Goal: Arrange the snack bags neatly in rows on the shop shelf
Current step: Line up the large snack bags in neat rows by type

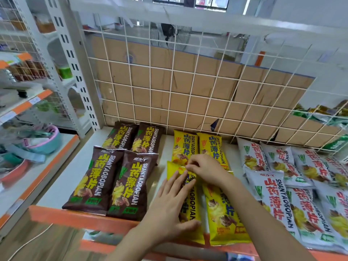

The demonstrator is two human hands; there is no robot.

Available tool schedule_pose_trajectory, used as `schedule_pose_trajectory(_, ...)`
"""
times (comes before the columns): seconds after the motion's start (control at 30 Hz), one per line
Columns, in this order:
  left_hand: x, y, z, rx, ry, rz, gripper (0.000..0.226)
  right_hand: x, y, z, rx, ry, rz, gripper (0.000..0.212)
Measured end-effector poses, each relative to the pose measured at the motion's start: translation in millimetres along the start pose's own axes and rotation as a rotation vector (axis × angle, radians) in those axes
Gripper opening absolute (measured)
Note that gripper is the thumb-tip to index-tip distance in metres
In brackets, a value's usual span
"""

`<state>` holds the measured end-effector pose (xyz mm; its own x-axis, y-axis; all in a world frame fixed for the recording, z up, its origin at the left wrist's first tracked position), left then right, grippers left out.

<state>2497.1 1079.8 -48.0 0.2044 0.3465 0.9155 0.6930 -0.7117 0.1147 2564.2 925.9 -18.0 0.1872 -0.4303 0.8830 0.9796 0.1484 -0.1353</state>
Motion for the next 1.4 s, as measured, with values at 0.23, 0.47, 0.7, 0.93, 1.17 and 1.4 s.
schedule_pose_trajectory(0.23,-13,8,8,-0.027,0.076,-0.06,0.091,3,5,0,-0.082,0.007,-0.093,0.023)
schedule_pose_trajectory(0.47,-15,14,10,-0.062,0.192,-0.104,0.101,6,12,3,-0.134,-0.18,-0.137,0.017)
schedule_pose_trajectory(0.7,-17,14,10,-0.04,0.256,-0.102,0.103,-1,14,1,-0.158,-0.28,-0.165,0.021)
schedule_pose_trajectory(0.93,-14,14,8,0.015,0.264,-0.075,0.102,15,-12,-11,-0.151,-0.032,-0.445,0.018)
schedule_pose_trajectory(1.17,-12,16,11,-0.012,0.214,-0.079,0.102,13,-79,-40,-0.472,0.048,-0.474,0.045)
schedule_pose_trajectory(1.4,-14,13,16,-0.043,0.113,-0.123,0.088,-33,-107,-19,-0.596,-0.03,-0.173,0.104)
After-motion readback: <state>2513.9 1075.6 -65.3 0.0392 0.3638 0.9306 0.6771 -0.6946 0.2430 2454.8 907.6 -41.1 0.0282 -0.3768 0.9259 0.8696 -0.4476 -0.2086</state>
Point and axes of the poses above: each hand's wrist, its own y-axis towards the middle knuckle, its own x-axis out of the back of the hand, z = x × y, the point moved 3 cm from there along y, towards the middle knuckle, and after that the axes turned 3 degrees about z, right-handed, at the moved point
